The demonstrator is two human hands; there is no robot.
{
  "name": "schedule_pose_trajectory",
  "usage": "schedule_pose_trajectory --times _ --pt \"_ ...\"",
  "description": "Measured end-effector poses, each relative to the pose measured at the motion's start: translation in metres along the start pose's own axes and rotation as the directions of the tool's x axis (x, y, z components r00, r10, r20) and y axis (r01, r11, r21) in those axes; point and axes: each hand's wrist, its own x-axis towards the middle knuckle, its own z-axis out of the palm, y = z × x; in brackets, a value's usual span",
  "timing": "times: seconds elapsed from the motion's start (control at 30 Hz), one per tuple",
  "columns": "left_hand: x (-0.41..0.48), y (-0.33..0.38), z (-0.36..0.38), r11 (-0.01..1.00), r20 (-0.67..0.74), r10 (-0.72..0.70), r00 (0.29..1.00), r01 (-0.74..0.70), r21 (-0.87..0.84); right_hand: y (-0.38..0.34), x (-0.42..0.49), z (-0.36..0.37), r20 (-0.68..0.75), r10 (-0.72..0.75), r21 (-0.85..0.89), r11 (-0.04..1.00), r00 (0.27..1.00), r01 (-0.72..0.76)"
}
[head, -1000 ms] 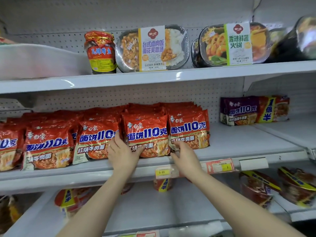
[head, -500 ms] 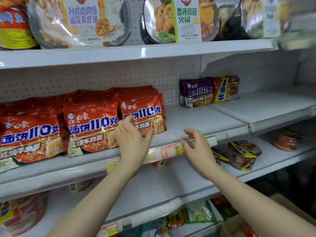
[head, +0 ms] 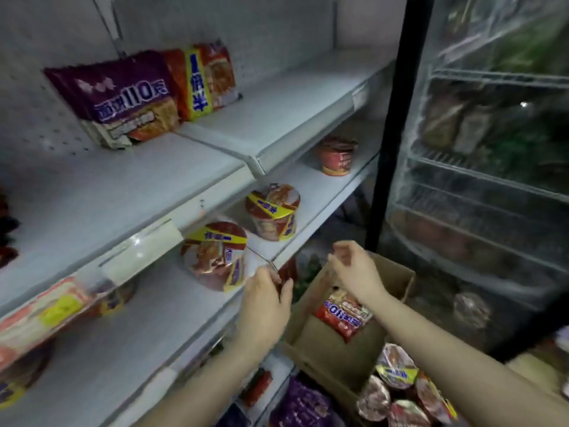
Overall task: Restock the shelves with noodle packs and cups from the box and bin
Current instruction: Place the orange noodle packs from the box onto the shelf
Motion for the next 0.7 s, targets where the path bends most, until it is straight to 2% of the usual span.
schedule_pose_trajectory --times 0.07,0.13,0.23,0.3,0.4,0.43,0.57,0.63,0.7 --pt "0.010 -0.010 0.043 0.985 0.233 -0.162 0.959 0.172 -0.021 0.042 0.012 -0.005 0.046 0.134 -0.008 0.991 0.990 -0.134" --pt "0.023 -0.021 0.086 0.956 0.430 -0.258 0.865 0.292 -0.013 0.083 0.027 -0.008 0.106 0.269 -0.069 0.963 0.957 -0.262" --pt "0.041 -0.039 0.156 0.889 0.595 -0.396 0.699 0.455 0.058 0.142 0.055 -0.007 0.205 0.430 -0.182 0.899 0.879 -0.398" --pt "0.053 -0.055 0.202 0.792 0.644 -0.525 0.556 0.596 0.131 0.177 0.077 -0.004 0.271 0.501 -0.243 0.862 0.822 -0.445" --pt "0.066 -0.080 0.275 0.557 0.655 -0.678 0.334 0.815 0.162 0.228 0.115 0.007 0.307 0.567 -0.317 0.818 0.764 -0.479" --pt "0.069 -0.086 0.296 0.507 0.663 -0.691 0.288 0.847 0.161 0.244 0.127 0.012 0.316 0.584 -0.354 0.804 0.748 -0.478" --pt "0.073 -0.113 0.374 0.389 0.665 -0.729 0.161 0.897 0.209 0.308 0.170 0.048 0.358 0.618 -0.375 0.781 0.700 -0.498" --pt "0.072 -0.132 0.408 0.366 0.663 -0.736 0.136 0.904 0.221 0.334 0.187 0.069 0.382 0.630 -0.394 0.772 0.676 -0.498" --pt "0.073 -0.148 0.434 0.392 0.670 -0.728 0.145 0.890 0.233 0.356 0.202 0.090 0.412 0.645 -0.417 0.762 0.644 -0.496"
